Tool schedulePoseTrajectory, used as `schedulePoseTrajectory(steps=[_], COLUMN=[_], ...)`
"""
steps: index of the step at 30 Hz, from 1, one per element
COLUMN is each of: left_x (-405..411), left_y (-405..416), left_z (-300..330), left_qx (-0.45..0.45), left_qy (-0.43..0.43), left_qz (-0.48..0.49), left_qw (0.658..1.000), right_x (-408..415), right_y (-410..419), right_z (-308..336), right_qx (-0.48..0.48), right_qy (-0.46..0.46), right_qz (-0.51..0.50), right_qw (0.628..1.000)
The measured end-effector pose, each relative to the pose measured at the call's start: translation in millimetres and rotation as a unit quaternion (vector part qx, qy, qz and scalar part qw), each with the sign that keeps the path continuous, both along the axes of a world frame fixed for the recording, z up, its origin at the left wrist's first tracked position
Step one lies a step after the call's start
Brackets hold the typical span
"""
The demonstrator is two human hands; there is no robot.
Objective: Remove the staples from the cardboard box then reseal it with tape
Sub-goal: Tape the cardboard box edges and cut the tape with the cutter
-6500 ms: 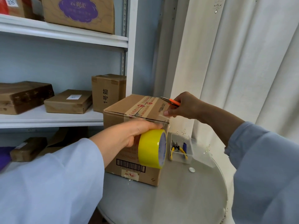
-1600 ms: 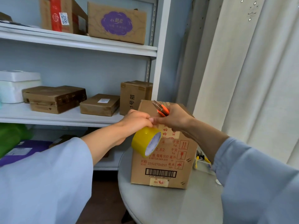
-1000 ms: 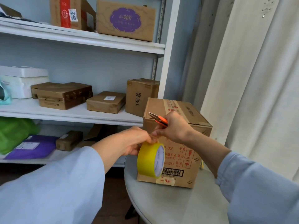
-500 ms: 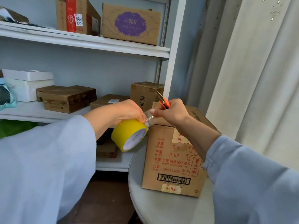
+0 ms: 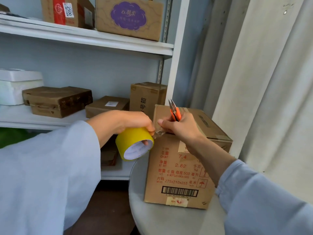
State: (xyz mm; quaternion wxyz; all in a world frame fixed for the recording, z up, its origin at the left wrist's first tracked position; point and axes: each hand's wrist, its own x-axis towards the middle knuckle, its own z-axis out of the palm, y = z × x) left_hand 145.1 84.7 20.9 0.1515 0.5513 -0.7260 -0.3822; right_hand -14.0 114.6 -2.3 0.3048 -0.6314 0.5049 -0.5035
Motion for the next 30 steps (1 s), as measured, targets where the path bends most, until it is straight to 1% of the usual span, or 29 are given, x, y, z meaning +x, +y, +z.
schedulePoseTrajectory(steps=[2, 5, 8, 10, 11, 15, 19, 23, 26, 30], left_x=[-8.2, -28.2, -55.8, -70.8, -77.1, -88.8, -97.6, -108.0, -111.5, -113.1], left_y=[7.4, 24.3, 41.9, 51.5, 55.9, 66.4, 80.5, 90.0, 93.5, 93.5], left_z=[1.2, 9.4, 10.6, 2.3, -1.7, -16.2, -26.0, -31.9, -29.2, -19.9], left_qx=[0.037, 0.073, 0.112, 0.138, 0.140, 0.105, 0.109, 0.106, 0.115, 0.097], left_qy=[0.008, 0.027, 0.064, 0.103, 0.123, 0.190, 0.211, 0.221, 0.221, 0.220], left_qz=[-0.005, -0.027, -0.071, -0.087, -0.090, -0.066, -0.029, 0.013, 0.010, 0.002], left_qw=[0.999, 0.997, 0.989, 0.981, 0.978, 0.974, 0.971, 0.969, 0.968, 0.971], right_x=[-11.6, -33.8, -57.7, -73.1, -81.7, -106.6, -105.3, -99.4, -99.2, -101.9], right_y=[3.5, 11.2, 28.0, 40.3, 46.8, 65.0, 76.2, 81.1, 84.6, 86.8], right_z=[5.1, 20.9, 38.6, 48.5, 53.4, 59.5, 53.9, 53.6, 55.3, 54.8], right_qx=[0.029, 0.106, 0.195, 0.243, 0.250, 0.223, 0.155, 0.088, 0.058, 0.051], right_qy=[0.002, 0.017, 0.065, 0.102, 0.126, 0.185, 0.245, 0.300, 0.322, 0.315], right_qz=[0.029, 0.051, 0.086, 0.084, 0.068, -0.014, -0.044, -0.051, -0.066, -0.072], right_qw=[0.999, 0.993, 0.975, 0.961, 0.958, 0.957, 0.956, 0.948, 0.943, 0.945])
